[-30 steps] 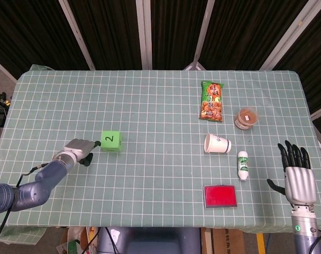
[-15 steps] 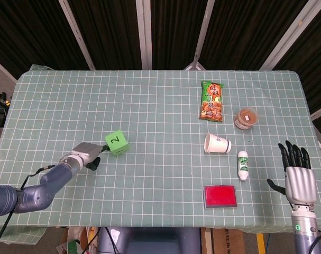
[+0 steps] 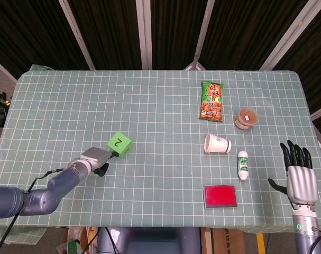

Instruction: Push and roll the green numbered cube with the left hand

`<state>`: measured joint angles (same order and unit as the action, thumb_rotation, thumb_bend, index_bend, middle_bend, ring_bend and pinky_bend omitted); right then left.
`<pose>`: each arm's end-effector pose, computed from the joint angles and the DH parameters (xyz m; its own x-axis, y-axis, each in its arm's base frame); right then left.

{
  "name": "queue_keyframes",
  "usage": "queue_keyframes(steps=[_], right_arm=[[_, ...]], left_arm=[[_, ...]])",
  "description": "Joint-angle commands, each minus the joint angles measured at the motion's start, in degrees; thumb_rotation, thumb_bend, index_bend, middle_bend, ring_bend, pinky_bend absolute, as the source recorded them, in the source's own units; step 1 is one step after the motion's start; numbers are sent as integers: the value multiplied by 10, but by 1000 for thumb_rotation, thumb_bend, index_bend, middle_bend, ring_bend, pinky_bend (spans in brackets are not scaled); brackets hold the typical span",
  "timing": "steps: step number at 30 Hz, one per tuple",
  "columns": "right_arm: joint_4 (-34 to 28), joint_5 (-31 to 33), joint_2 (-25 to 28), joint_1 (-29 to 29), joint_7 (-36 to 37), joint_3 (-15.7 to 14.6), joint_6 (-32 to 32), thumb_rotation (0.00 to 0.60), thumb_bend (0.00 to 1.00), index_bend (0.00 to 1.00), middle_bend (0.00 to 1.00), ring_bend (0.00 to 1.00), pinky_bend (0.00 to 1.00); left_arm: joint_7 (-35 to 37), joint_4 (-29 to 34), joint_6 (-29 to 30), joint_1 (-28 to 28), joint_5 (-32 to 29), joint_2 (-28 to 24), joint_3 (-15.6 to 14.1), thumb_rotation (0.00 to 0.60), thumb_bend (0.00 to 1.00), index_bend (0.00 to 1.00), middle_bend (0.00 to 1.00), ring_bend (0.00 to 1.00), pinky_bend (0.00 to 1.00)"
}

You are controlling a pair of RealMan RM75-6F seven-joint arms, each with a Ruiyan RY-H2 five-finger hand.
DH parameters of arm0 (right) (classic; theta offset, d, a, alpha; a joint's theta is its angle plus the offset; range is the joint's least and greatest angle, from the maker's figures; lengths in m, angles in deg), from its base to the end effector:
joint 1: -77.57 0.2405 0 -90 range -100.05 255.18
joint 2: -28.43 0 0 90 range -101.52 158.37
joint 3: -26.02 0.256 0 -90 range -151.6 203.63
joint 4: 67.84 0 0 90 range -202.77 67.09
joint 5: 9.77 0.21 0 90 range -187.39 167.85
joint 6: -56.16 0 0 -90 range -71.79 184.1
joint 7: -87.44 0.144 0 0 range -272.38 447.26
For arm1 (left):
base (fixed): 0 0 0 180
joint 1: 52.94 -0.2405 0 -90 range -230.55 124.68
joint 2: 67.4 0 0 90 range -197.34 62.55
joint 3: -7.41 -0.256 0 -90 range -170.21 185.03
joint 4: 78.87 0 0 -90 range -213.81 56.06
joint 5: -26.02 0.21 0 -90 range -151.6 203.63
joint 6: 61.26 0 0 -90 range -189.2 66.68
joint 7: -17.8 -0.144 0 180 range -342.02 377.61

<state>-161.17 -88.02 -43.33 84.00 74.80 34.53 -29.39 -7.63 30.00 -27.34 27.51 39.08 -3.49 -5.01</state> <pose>-0.2997 -0.2068 0.1365 0.4386 0.0777 0.8953 -0.8967 0.1043 0.4302 -0.1116 0.3333 0.0396 0.5203 0.7193 0.4603 0.8327 -0.3077 -0.4604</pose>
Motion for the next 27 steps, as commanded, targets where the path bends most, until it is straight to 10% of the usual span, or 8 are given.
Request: queue_keyframes(steps=[1, 27], right_arm=[[0, 0, 0, 0, 0, 0, 0, 600, 45, 69, 0, 23, 0], [1, 13, 1, 2, 3, 3, 9, 600, 45, 69, 0, 23, 0]], left_arm=[[1, 2, 9, 5, 1, 5, 3, 600, 952, 134, 824, 704, 733], [-53, -27, 112, 56, -58, 89, 18, 600, 951, 139, 824, 703, 733]])
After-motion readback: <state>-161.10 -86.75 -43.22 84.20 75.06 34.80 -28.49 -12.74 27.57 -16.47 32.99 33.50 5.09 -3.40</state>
